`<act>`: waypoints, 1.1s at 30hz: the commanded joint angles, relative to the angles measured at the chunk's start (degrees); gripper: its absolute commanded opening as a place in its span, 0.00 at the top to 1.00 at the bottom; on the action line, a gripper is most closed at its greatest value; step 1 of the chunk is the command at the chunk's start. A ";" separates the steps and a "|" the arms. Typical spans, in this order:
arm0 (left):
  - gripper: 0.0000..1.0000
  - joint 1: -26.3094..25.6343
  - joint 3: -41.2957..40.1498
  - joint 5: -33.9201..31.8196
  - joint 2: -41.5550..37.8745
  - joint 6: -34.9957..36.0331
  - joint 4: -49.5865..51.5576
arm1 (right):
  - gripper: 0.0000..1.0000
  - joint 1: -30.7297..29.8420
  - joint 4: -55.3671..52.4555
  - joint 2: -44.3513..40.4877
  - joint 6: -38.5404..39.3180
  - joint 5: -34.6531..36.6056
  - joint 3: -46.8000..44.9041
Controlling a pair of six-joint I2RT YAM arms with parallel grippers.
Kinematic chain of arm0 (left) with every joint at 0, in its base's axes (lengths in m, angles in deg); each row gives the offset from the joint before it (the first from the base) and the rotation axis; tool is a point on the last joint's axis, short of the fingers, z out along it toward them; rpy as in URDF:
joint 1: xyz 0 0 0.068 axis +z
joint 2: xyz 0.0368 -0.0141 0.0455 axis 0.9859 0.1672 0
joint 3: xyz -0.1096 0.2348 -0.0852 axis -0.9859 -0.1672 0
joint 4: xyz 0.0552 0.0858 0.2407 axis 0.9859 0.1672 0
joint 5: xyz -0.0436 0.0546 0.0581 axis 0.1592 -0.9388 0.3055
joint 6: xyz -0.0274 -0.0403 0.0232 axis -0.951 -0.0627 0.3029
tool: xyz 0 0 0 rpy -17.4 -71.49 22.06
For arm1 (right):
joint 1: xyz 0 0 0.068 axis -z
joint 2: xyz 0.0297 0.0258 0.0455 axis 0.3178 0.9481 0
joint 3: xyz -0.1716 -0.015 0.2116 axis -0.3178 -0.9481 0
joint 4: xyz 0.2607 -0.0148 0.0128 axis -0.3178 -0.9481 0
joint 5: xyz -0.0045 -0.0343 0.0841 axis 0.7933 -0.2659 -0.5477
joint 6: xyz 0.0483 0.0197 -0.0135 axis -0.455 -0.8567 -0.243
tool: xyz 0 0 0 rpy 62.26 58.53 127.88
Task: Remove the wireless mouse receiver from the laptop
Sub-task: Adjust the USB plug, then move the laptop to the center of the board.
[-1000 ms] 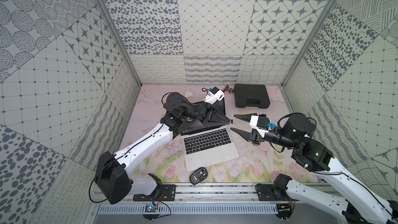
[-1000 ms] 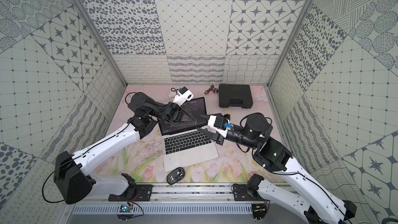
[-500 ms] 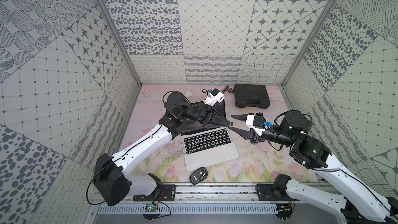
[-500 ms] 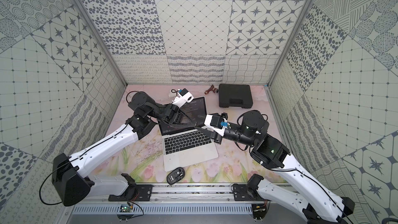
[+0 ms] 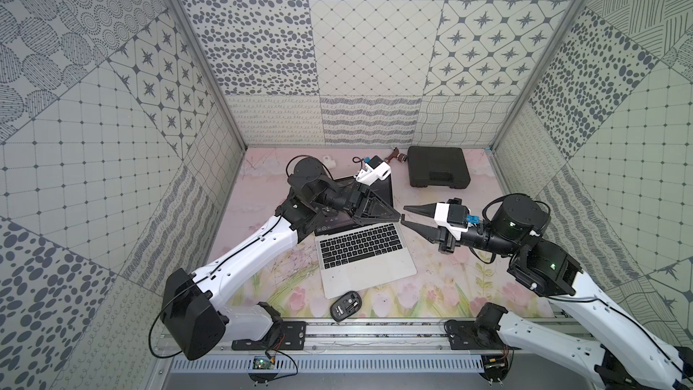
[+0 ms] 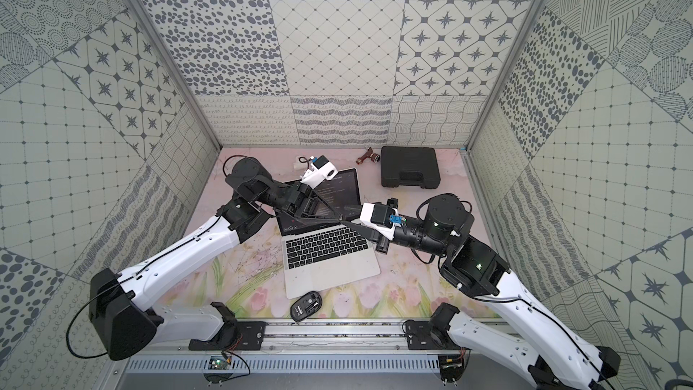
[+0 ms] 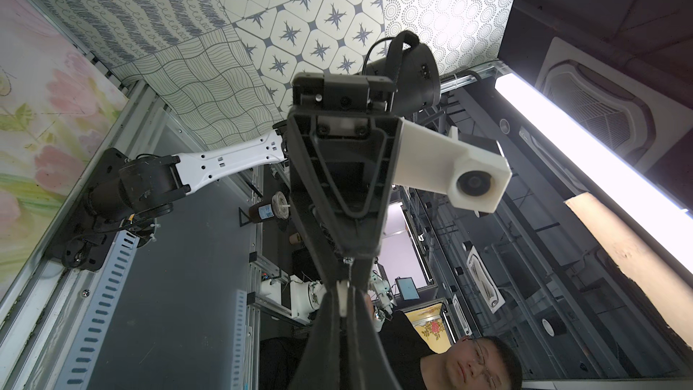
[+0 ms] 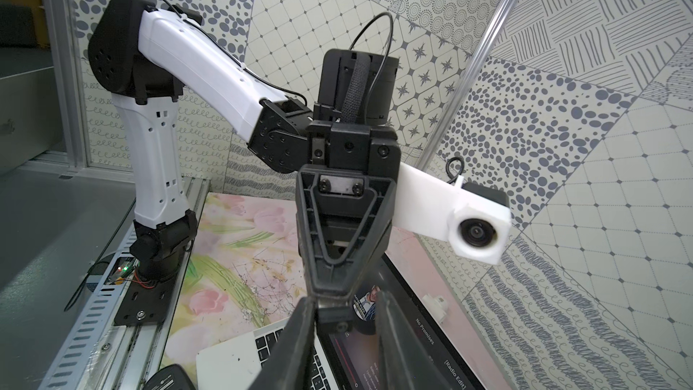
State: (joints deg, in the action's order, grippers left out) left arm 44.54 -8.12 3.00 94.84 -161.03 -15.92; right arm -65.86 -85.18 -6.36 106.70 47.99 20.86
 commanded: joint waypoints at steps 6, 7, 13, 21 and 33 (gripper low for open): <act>1.00 -0.11 1.26 2.43 -1.19 2.55 0.29 | 0.72 -0.25 0.91 0.66 -0.66 -1.53 1.60; 1.00 -0.11 1.35 2.45 -1.20 2.53 0.38 | 0.73 -0.21 0.84 0.48 -0.66 -1.51 1.45; 1.00 -0.06 1.88 2.73 -1.43 4.45 3.19 | 0.83 0.13 0.78 -0.22 -0.66 -1.68 1.32; 0.77 -0.12 1.44 2.17 -1.52 4.75 4.29 | 0.88 0.13 0.79 -0.22 -0.78 -1.53 1.08; 0.01 8.66 -4.37 -16.82 -10.62 30.65 48.69 | 0.90 6.15 -5.25 1.06 -3.66 2.07 -2.48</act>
State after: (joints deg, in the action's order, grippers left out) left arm 50.03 -6.52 -2.29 88.61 -143.93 10.94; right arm -60.64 -87.72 -6.71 105.20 48.74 19.55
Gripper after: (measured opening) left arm 0.993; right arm 0.175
